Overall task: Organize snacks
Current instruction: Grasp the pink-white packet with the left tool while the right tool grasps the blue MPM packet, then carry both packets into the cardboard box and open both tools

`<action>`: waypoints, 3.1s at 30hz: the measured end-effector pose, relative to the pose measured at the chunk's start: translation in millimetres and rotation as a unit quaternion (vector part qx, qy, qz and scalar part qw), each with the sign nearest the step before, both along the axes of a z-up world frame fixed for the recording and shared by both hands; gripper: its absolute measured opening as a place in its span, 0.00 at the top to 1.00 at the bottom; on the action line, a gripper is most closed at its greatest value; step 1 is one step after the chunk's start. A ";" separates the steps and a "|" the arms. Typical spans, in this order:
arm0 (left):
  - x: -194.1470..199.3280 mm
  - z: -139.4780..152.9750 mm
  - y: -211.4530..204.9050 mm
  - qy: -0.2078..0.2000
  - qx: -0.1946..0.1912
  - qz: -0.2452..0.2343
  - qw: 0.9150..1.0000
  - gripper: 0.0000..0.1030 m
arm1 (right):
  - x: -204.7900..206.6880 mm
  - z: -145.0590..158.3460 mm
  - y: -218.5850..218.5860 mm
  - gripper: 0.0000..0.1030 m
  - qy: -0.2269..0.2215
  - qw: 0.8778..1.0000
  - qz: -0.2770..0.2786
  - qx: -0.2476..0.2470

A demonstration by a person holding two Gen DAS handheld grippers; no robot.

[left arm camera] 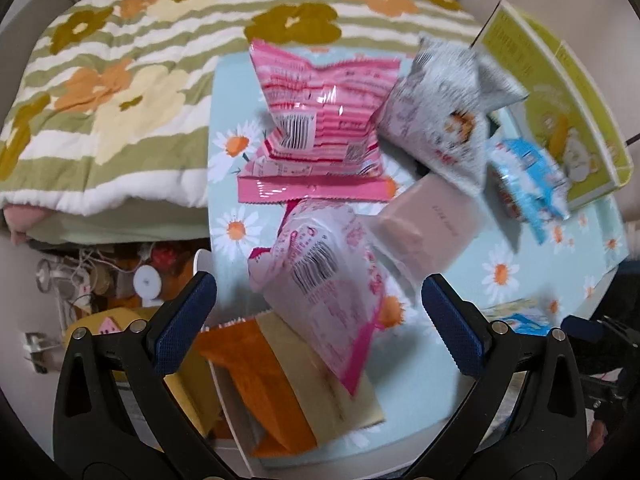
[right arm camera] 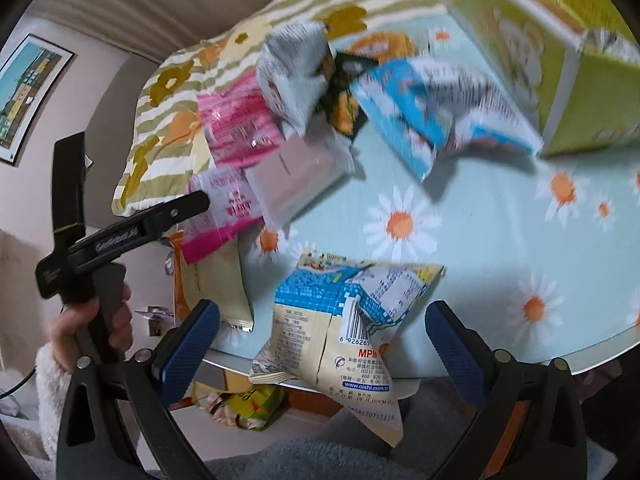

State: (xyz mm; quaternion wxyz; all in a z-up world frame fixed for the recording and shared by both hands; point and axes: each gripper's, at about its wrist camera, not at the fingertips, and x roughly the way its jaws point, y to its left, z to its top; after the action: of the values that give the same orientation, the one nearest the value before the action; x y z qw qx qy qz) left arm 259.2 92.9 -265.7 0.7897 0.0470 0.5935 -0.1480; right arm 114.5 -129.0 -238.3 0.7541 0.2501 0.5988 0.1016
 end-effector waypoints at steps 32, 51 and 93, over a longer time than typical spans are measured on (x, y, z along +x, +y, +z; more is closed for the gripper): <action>-3.2 -16.3 -6.2 0.012 -0.003 -0.026 1.000 0.46 | 25.1 -43.5 34.1 0.23 0.079 0.996 0.042 -0.022; -25.3 72.1 -13.9 -0.063 -0.042 -0.021 0.997 0.48 | 29.5 41.9 10.5 0.40 -0.058 0.997 0.035 -0.046; 79.1 111.0 -391.2 -0.069 -0.116 -0.038 0.990 0.48 | 146.6 132.4 -339.1 0.41 -0.184 0.980 -0.033 -0.063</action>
State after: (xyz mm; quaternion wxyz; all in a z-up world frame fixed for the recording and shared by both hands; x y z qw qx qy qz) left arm 338.3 -298.3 -154.7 0.8227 -0.0128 0.5141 -0.2423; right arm 261.2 -468.2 -105.9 0.8684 0.1987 0.4467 0.0828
